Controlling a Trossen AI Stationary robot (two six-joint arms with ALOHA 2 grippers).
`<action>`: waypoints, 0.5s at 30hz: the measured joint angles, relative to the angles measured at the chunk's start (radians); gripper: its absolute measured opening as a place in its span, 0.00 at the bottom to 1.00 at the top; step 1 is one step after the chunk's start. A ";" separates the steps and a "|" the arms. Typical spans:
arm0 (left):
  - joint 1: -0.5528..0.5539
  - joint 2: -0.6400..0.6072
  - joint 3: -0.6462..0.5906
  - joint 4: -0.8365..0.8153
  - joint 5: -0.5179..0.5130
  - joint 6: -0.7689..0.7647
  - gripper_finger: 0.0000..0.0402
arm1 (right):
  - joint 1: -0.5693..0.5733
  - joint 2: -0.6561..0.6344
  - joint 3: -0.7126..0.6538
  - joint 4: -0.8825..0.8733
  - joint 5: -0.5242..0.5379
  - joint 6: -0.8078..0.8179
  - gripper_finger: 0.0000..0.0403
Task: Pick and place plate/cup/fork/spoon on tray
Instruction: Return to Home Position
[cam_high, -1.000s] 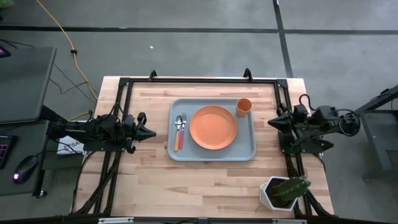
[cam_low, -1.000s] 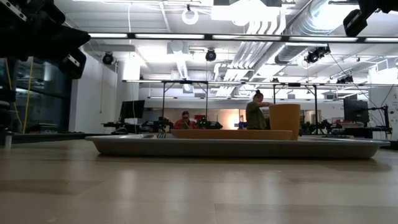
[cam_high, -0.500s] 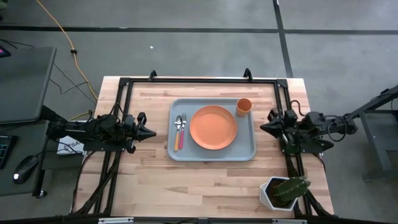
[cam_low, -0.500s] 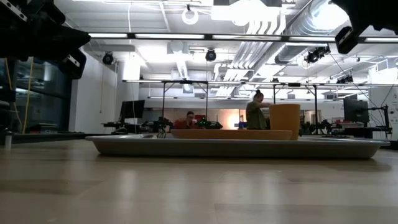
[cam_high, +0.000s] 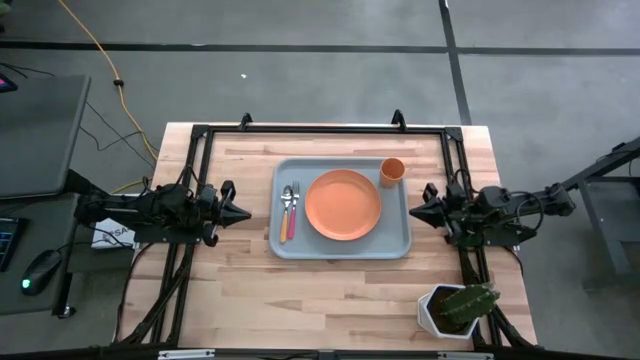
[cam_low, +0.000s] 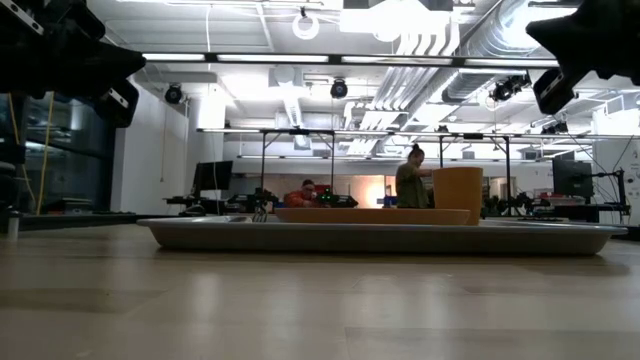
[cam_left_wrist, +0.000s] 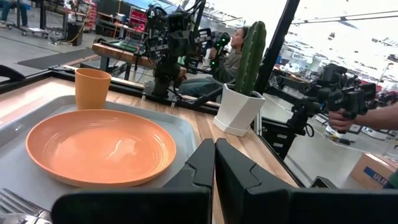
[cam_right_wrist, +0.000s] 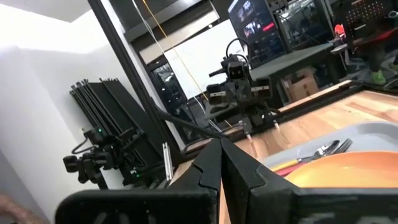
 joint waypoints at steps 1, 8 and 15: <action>0.000 0.000 0.000 0.000 0.000 0.000 0.00 | 0.000 0.000 -0.003 0.001 0.000 -0.003 0.00; 0.000 0.000 0.000 0.000 0.000 0.000 0.00 | 0.000 0.001 -0.037 0.007 0.010 -0.011 0.00; 0.000 0.000 0.000 0.000 0.000 0.000 0.00 | 0.000 0.001 -0.037 -0.113 0.021 -0.168 0.00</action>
